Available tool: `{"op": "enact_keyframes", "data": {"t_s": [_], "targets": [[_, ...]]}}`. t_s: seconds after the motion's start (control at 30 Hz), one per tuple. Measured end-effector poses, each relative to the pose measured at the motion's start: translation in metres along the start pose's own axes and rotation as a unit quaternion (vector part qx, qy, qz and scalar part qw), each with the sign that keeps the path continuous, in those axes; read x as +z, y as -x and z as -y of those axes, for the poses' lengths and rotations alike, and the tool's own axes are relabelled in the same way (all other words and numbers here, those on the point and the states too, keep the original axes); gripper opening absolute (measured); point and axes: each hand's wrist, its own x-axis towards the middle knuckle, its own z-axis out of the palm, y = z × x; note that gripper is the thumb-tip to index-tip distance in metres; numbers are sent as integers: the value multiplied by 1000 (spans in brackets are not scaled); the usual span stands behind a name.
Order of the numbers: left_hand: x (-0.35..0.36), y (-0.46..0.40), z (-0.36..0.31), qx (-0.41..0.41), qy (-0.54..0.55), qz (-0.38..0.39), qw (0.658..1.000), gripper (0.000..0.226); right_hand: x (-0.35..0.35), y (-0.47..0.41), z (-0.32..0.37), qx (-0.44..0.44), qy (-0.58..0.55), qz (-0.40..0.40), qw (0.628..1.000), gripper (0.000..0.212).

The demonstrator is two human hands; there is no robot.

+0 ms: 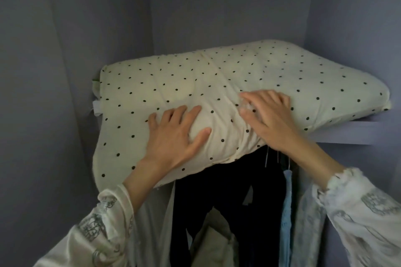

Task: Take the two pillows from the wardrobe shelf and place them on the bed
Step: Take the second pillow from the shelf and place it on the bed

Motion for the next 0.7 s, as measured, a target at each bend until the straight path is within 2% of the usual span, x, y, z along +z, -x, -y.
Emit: {"op": "enact_keyframes", "data": {"t_s": [0.1, 0.27, 0.4, 0.5, 0.7], "targets": [[1, 9, 0, 16, 5, -11, 1000, 71, 13, -27, 2, 46, 102, 33, 993, 56], [-4, 21, 8, 64, 45, -56, 995, 59, 33, -52, 14, 90, 166, 103, 977, 57], [-6, 20, 13, 53, 136, -118, 982, 40, 39, -29, 23, 60, 202, 56, 976, 54], [-13, -4, 14, 48, 131, -146, 979, 27, 41, -11, 28, 39, 210, 24, 977, 56], [-18, -74, 15, 44, 39, -96, 994, 59, 43, 18, 26, 3, 193, -9, 981, 45]]}}
